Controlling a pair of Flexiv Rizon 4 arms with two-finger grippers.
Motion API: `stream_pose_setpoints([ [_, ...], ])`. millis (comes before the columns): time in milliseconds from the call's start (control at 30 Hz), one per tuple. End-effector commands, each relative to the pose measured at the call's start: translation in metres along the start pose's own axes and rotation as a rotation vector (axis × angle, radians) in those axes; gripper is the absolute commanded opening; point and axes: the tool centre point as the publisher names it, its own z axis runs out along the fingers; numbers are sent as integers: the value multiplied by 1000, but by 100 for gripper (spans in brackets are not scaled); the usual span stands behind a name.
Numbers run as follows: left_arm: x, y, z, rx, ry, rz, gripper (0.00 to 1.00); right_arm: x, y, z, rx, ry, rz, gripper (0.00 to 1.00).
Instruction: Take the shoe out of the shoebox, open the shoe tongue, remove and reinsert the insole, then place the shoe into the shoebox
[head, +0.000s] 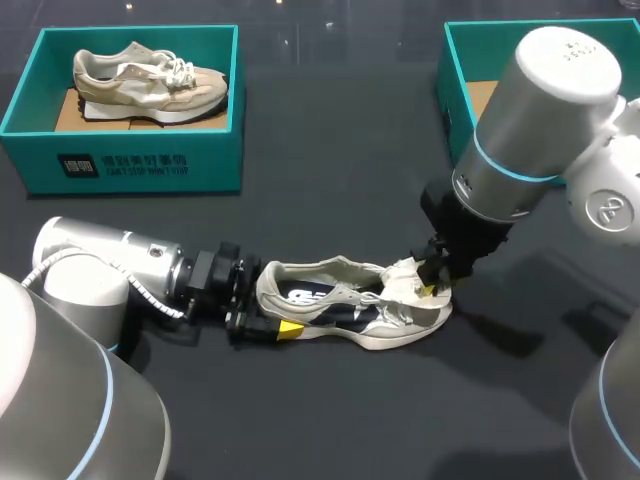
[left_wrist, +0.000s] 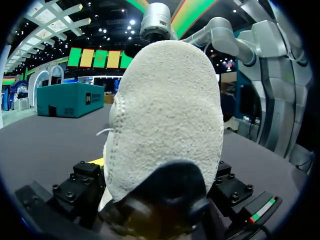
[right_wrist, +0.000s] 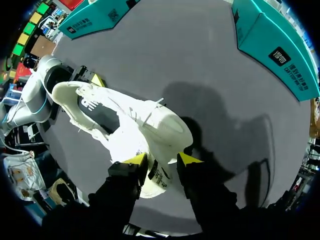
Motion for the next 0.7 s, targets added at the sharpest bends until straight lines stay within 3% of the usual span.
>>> stream_pose_setpoints([
  [33, -2, 1, 1, -1, 1, -1, 0, 5, 0, -1, 0, -42, 10, 47],
  [100, -2, 1, 1, -1, 1, -1, 0, 4, 0, -1, 6, -73, 26, 51],
  [167, -2, 1, 1, -1, 1, -1, 0, 3, 0, -1, 9, -123, 54, 68],
  [233, -2, 1, 1, -1, 1, -1, 0, 2, 0, -1, 13, -168, 79, 71],
  [467, -2, 1, 1, -1, 1, -1, 0, -5, 0, 3, 17, -268, 148, 69],
  [700, -2, 1, 1, -1, 1, -1, 0, -15, 1, 11, 28, -303, 205, 62],
])
